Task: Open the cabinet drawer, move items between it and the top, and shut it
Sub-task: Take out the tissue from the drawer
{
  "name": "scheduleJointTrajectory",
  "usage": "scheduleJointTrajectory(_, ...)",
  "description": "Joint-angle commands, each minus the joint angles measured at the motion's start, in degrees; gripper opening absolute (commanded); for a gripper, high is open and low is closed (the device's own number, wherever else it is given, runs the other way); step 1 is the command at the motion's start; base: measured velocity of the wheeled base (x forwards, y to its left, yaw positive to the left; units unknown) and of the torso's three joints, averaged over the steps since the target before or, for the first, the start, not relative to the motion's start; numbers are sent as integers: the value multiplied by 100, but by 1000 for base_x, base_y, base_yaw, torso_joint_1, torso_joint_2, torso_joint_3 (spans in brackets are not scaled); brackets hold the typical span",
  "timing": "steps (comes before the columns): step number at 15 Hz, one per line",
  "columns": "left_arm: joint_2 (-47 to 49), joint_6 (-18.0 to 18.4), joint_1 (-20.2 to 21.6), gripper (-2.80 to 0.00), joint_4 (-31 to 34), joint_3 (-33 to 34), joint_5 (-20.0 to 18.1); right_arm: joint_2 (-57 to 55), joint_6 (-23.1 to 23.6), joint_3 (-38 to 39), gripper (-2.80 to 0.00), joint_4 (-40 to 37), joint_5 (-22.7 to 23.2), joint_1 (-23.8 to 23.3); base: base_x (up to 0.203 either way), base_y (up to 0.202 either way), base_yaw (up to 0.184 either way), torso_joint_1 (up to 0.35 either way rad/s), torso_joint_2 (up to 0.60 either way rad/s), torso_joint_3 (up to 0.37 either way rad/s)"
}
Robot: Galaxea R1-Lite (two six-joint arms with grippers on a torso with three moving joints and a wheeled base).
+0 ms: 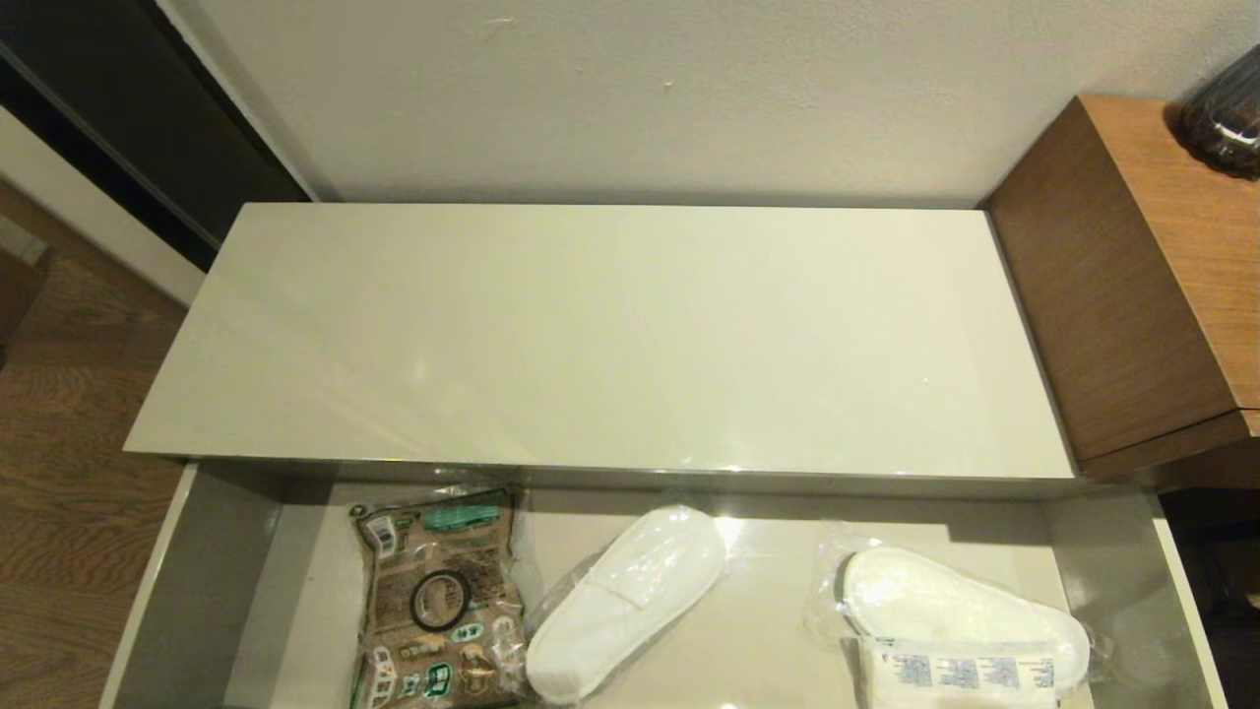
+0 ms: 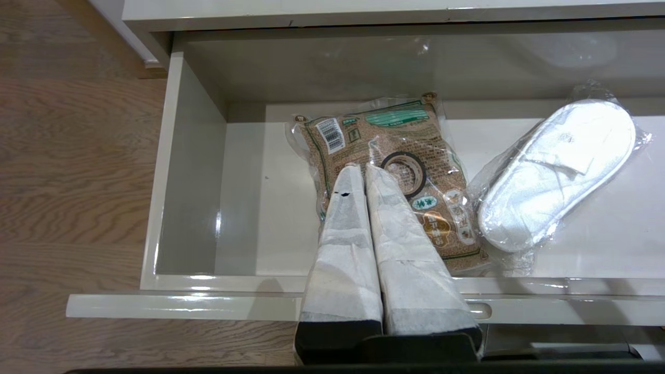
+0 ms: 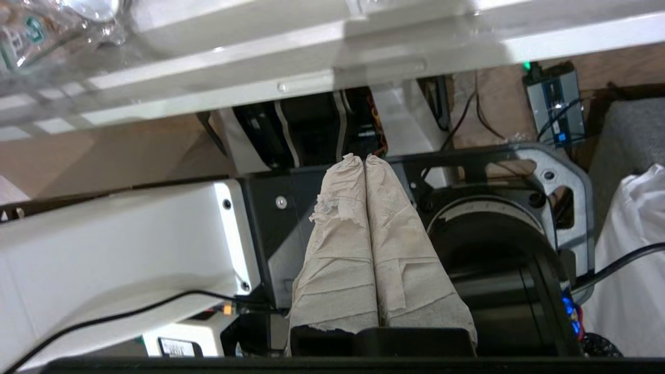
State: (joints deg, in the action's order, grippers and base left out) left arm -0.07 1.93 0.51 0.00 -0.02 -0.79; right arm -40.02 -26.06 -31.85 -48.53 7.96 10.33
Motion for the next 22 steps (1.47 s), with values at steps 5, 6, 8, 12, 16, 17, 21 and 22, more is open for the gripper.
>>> scheduleJointTrajectory(5,7,1,2,-280,0,2,0,4,-13,188,-280,90,-3,5,0,0,0,0,0,0)
scheduleJointTrajectory(6,7,1,2,-280,0,2,0,-6,-13,232,-280,107,-5,4,0,0,0,0,0,0)
scheduleJointTrajectory(8,7,1,2,-280,0,-2,0,-128,-46,301,-280,271,-55,-4,0,0,0,0,0,0)
scheduleJointTrajectory(12,7,1,2,-280,0,2,0,-396,-91,276,-280,433,-80,-4,0,0,0,0,0,0)
scheduleJointTrajectory(16,7,1,2,-280,0,2,0,-672,59,-594,-280,74,-561,-5,0,0,0,0,0,0)
scheduleJointTrajectory(17,7,1,2,-280,0,2,0,-660,95,-770,-280,-245,-596,-4,0,0,0,0,0,0)
scheduleJointTrajectory(21,7,1,2,-280,0,2,0,-963,598,-467,0,-129,-695,-1,0,0,0,0,0,0)
scheduleJointTrajectory(22,7,1,2,-280,0,2,0,-1284,952,-284,0,300,-696,-3,0,0,0,0,0,0)
